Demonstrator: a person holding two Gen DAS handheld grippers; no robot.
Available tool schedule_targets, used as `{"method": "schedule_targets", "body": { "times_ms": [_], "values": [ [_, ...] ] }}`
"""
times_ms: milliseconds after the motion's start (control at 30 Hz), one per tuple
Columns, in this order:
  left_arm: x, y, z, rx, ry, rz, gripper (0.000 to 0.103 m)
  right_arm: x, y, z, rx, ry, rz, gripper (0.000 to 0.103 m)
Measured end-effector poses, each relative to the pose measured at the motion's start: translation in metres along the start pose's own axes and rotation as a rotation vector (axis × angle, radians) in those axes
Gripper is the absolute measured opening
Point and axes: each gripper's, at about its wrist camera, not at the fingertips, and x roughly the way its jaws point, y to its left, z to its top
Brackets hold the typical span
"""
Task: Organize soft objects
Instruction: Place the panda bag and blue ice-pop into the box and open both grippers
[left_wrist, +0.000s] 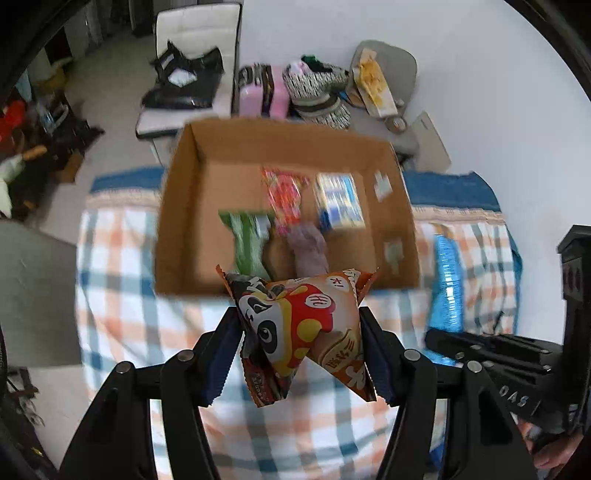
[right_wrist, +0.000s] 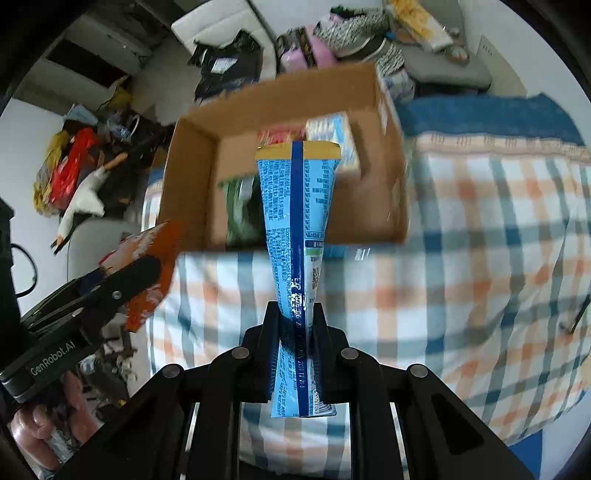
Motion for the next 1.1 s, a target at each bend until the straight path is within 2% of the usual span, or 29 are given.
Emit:
{"method": "schedule_targets", "body": {
  "times_ms": [233, 400, 533, 767, 1100],
  "values": [
    [0.026, 0.022, 0.066, 0.002, 0.033, 0.082, 0.060, 0.011, -0.006, 0.073, 0.052, -0.014, -0.064, 0.017],
    [0.072, 0.041, 0.095, -0.009, 0.131, 0.137, 0.060, 0.052, -0.020, 0.118, 0.084, 0.022, -0.134, 0.017],
    [0.113, 0.055, 0.102, -0.022, 0.214, 0.172, 0.060, 0.079, -0.025, 0.142, 0.093, 0.057, -0.181, 0.017],
    [0.157, 0.073, 0.110, -0.043, 0.289, 0.214, 0.060, 0.116, -0.033, 0.158, 0.099, 0.104, -0.226, 0.017],
    [0.178, 0.077, 0.121, -0.028, 0.320, 0.258, 0.063, 0.137, -0.036, 0.167, 0.077, 0.139, -0.257, 0.017]
  ]
}}
